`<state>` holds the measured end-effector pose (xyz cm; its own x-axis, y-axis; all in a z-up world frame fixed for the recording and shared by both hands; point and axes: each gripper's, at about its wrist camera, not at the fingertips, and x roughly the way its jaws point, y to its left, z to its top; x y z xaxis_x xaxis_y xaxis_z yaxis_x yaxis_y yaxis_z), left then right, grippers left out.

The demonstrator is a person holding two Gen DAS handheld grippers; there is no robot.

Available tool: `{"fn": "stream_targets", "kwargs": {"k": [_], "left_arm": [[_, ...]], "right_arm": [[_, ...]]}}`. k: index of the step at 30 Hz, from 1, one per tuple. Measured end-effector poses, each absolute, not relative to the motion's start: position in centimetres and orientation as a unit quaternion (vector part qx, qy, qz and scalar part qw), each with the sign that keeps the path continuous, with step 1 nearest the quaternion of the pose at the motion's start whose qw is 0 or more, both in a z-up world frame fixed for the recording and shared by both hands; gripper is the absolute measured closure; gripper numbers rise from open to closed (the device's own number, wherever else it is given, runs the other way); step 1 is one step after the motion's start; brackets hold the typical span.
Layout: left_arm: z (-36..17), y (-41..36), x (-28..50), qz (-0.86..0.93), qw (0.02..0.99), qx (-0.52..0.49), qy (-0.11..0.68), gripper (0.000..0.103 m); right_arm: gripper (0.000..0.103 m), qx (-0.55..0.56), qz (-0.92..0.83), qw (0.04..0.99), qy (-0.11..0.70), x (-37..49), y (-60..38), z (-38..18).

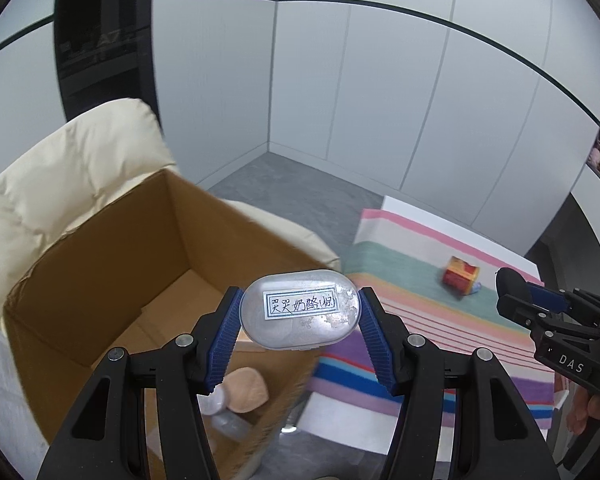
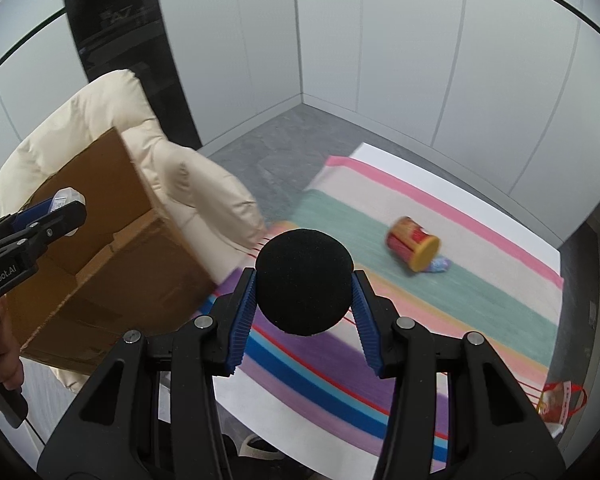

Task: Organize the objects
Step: 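Carry the black puff and clear labeled box over the cardboard box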

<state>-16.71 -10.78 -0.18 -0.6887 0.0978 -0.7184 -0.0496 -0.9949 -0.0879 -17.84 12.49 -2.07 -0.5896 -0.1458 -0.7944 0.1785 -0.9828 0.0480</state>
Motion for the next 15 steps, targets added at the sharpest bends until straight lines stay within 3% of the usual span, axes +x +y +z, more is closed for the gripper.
{"fn": "stream_targets", "kwargs": {"k": [15], "left_arm": [[-1.2,-18.0,-14.6,0.913,-0.011,-0.406,-0.047,0.044]], "right_arm": [[0.054,0.409,-0.897,0.162,0.052,-17.8,2.7,-0.7]]}}
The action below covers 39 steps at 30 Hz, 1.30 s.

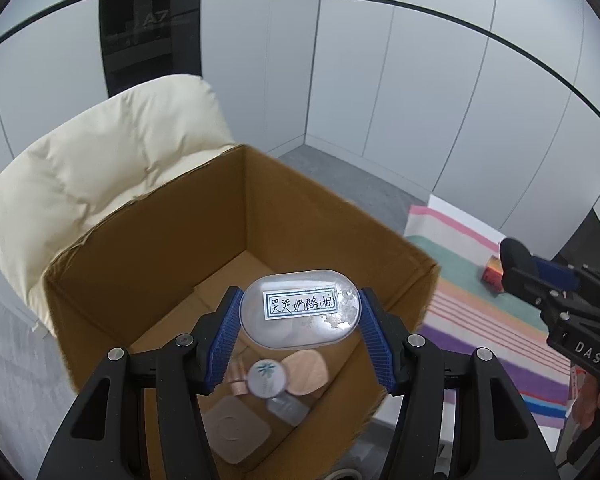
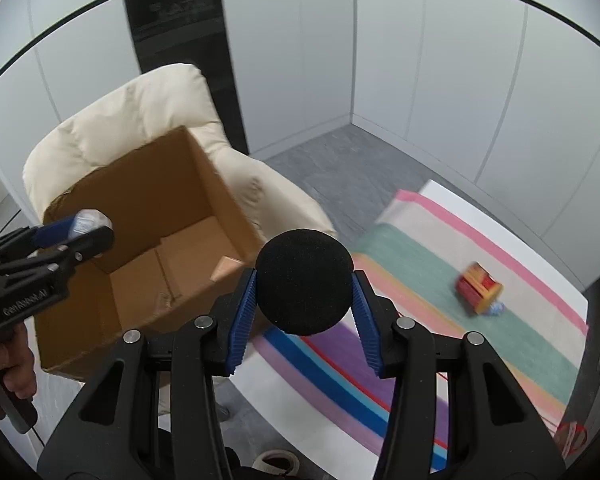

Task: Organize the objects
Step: 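Carry the black puff and clear labeled box over the cardboard box, then open both tools to drop the puff and clear box into the cardboard box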

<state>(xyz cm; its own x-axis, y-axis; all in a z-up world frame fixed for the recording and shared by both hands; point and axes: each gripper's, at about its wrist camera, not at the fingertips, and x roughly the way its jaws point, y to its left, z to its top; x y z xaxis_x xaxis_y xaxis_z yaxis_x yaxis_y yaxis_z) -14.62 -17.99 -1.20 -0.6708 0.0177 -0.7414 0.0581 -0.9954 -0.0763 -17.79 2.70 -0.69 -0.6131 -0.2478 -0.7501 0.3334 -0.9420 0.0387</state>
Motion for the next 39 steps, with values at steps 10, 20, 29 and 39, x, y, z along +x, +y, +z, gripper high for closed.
{"fn": "stream_targets", "kwargs": {"k": [10,20,29,39], "left_arm": [[-2.4,-20.8,-13.1,-0.909,0.035,0.414,0.040,0.043],[-0.9,-24.7,-10.0,-0.927,0.091,0.361,0.052,0.000],[-0.7,-30.3,-7.9,-0.918,0.140,0.359,0.097,0.000],[-0.8,-31.9,-7.1,-0.914,0.154,0.359,0.110,0.000]], "right_arm": [[0.054,0.405,-0.888,0.210,0.064,-17.2,-3.3,-0.5],[0.054,0.398,-0.882,0.240,0.079,-16.8,-8.4,-0.2],[0.054,0.405,-0.869,0.266,0.100,-16.1,-13.1,-0.8],[0.044,0.400,-0.867,0.276,0.110,-15.5,-15.1,-1.1]]}}
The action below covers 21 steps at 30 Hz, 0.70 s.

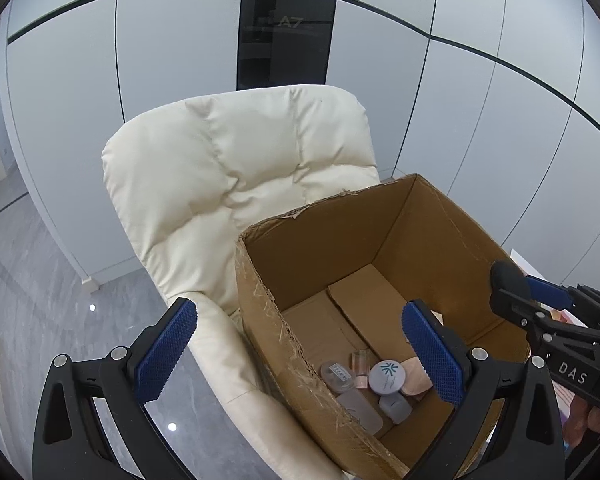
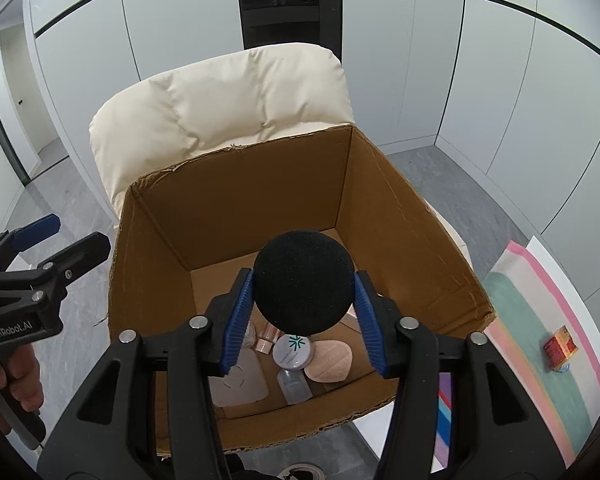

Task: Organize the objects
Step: 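Open both tools to drop the puff and clear box into the cardboard box, then move both tools back over the tablecloth toward the can and tube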

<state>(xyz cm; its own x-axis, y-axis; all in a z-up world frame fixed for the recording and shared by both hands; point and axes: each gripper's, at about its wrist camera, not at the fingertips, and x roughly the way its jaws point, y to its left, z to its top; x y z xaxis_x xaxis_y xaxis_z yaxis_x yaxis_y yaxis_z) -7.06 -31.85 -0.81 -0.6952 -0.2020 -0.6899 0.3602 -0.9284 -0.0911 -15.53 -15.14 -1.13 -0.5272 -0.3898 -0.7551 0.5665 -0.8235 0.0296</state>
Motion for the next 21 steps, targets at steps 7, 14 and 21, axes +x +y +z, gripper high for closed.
{"fn": "stream_targets", "kwargs": {"k": [7,14,21], "left_arm": [[-0.9,-31.3,-7.5,-0.913,0.150,0.361,0.111,0.000],[-1.0,-29.6,-8.6,-0.916,0.139,0.362,0.106,0.000],[-1.0,-27.3,-10.1,-0.917,0.115,0.368,0.099,0.000]], "right_arm": [[0.011,0.388,-0.880,0.260,0.092,-15.9,-14.0,-0.6],[0.000,0.391,-0.887,0.229,0.089,-16.7,-11.9,-0.8],[0.000,0.390,-0.893,0.209,0.082,-17.2,-9.1,-0.6]]}}
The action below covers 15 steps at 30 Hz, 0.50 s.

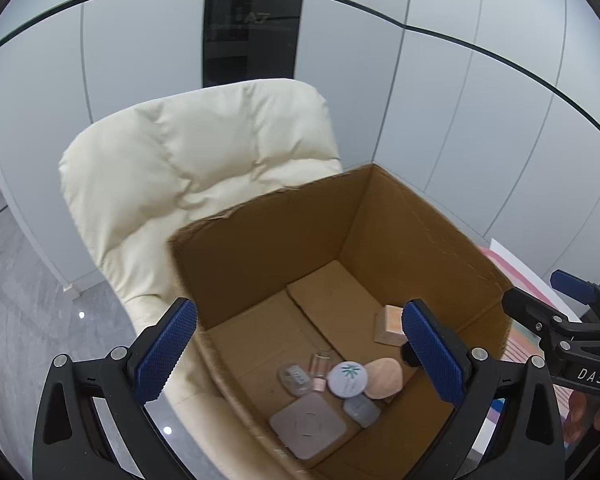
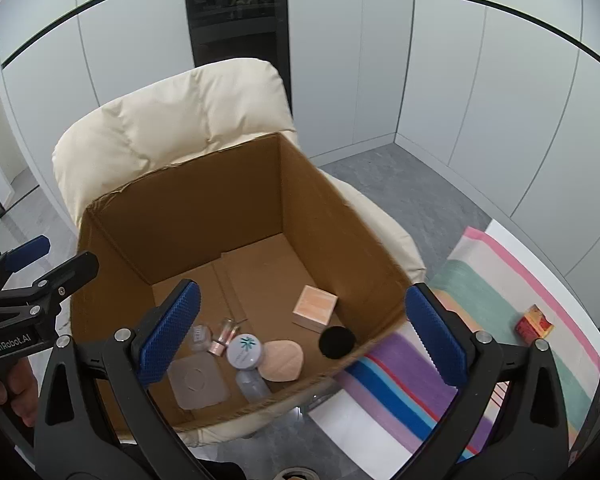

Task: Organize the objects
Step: 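Move both tools back over the tablecloth toward the can and tube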

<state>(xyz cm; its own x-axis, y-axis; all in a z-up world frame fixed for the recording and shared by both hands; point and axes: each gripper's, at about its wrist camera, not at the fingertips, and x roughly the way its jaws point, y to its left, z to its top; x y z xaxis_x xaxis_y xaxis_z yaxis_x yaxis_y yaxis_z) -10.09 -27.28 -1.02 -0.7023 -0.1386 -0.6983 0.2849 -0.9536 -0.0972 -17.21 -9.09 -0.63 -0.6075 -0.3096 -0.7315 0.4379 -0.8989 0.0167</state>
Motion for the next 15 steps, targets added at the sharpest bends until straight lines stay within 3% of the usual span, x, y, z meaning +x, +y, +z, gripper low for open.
{"fn": "stream_targets", "kwargs": {"k": [15], "left_arm": [[-1.1,-21.8,-12.8,-0.919,0.074,0.380,0.078,0.000]], "right_arm": [[0.000,0.395,-0.901,0.170,0.062,-18.1,-2.7,-0.5]]}}
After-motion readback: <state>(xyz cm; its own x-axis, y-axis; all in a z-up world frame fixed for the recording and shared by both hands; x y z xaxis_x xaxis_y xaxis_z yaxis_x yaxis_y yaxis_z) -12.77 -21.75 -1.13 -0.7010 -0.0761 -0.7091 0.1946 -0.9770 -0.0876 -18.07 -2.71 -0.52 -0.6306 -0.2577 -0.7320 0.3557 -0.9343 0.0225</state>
